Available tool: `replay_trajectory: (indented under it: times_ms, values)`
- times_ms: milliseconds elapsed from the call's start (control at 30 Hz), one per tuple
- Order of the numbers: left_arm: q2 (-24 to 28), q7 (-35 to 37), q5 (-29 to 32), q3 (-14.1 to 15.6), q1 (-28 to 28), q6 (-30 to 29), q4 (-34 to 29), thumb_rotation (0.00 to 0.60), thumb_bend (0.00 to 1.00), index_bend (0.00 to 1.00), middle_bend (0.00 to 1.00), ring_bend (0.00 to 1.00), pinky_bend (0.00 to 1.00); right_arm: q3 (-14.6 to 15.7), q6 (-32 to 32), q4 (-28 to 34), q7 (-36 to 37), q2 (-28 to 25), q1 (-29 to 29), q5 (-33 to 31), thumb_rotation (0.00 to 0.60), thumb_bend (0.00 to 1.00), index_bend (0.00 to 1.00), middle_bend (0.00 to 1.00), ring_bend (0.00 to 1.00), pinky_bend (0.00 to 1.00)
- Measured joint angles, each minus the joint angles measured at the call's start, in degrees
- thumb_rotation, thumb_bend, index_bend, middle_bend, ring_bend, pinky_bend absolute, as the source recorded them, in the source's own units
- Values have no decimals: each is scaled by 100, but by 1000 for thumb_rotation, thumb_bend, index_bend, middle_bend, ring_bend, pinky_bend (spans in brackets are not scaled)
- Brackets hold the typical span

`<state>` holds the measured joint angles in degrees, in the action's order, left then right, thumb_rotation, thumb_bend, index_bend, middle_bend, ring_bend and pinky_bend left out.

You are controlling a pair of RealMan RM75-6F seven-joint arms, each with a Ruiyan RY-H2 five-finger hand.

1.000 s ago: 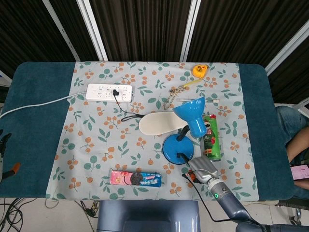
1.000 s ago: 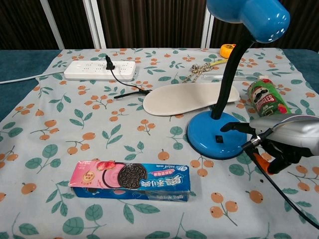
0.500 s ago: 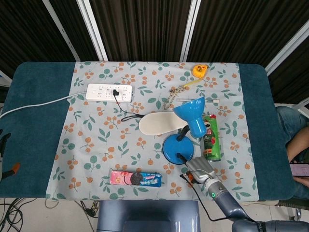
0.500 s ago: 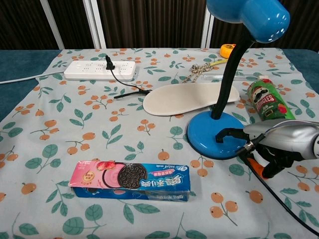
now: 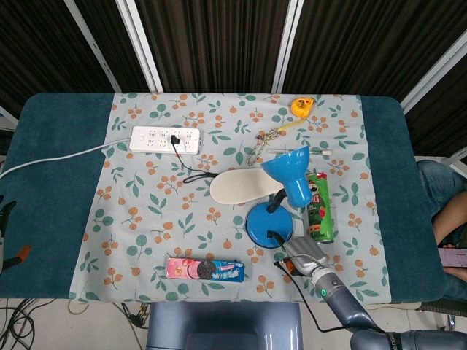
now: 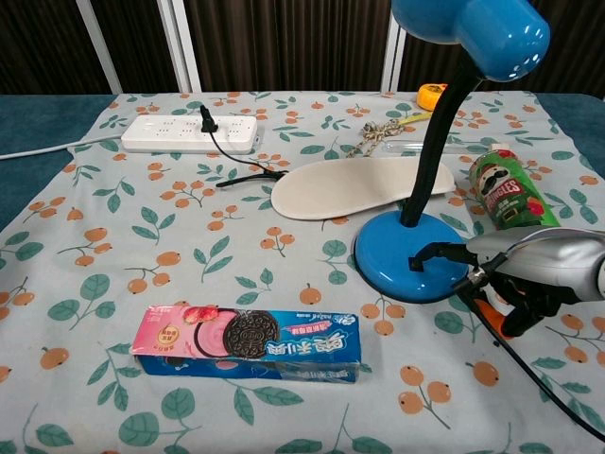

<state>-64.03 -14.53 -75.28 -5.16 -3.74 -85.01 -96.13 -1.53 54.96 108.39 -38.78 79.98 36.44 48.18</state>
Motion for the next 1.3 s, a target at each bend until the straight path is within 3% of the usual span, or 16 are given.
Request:
replay_trajectory:
  times_ms: [1300]
  values:
    - [11, 22, 23, -6, -2, -1, 14, 600, 212, 115, 6, 0, 50, 303, -55, -72, -49, 92, 448, -427, 600, 678, 46, 669, 768, 1000]
